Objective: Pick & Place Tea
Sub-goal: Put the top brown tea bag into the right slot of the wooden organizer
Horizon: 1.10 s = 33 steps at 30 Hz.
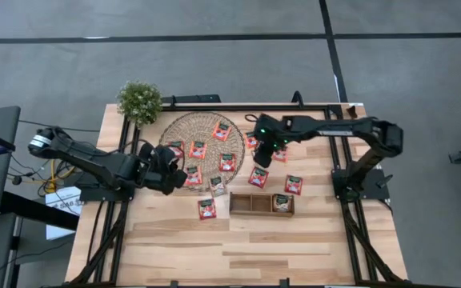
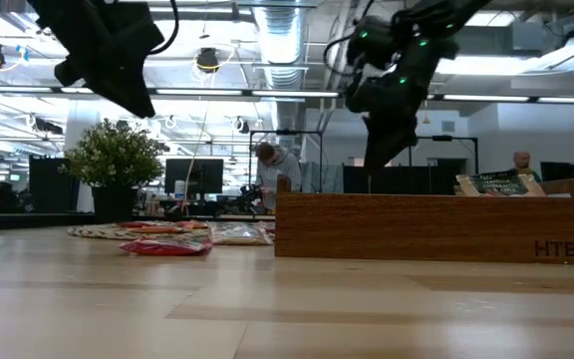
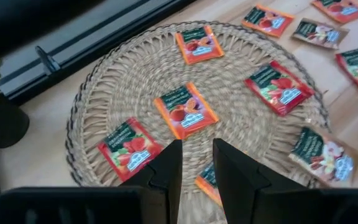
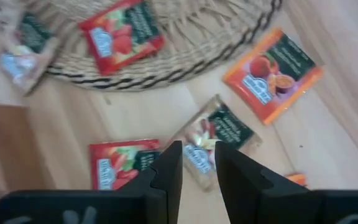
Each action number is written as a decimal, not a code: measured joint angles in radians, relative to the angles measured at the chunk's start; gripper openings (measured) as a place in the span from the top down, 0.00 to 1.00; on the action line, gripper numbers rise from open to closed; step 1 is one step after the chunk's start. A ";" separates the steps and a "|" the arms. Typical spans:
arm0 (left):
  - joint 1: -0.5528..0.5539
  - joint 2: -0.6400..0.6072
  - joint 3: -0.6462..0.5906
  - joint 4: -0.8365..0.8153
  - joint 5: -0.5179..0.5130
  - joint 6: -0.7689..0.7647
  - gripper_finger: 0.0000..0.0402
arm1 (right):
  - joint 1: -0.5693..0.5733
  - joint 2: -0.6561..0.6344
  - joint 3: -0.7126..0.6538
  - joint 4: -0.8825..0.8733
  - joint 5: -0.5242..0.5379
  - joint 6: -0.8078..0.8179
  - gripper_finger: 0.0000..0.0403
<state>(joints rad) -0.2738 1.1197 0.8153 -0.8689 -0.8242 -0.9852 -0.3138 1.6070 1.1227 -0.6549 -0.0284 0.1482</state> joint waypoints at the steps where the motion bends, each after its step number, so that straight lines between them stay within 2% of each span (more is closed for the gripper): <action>1: 0.006 -0.009 -0.008 0.001 0.001 0.008 0.79 | -0.010 0.018 0.020 -0.015 0.000 0.000 0.78; 5: 0.024 -0.023 -0.021 0.002 0.007 0.062 0.79 | -0.049 0.065 0.063 -0.051 -0.044 0.002 0.75; 9: 0.044 -0.021 -0.021 0.005 0.008 0.125 0.79 | -0.094 0.079 0.067 -0.053 -0.127 0.041 0.66; 14: 0.074 -0.021 -0.021 0.012 0.010 0.171 0.79 | -0.123 0.099 0.067 -0.069 -0.123 0.054 0.51; 18: 0.102 -0.020 -0.021 0.027 0.018 0.209 0.79 | -0.132 0.120 0.065 -0.077 -0.102 0.069 0.44; 24: 0.145 -0.021 -0.021 0.095 0.057 0.305 0.79 | -0.134 0.141 0.063 -0.083 -0.096 0.113 0.44; 33: 0.224 -0.020 -0.021 0.158 0.120 0.415 0.79 | -0.132 0.246 0.069 -0.077 -0.132 0.169 0.46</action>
<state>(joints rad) -0.0494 1.0992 0.7948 -0.7112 -0.7043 -0.5704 -0.4454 1.8533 1.1916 -0.7315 -0.1607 0.3177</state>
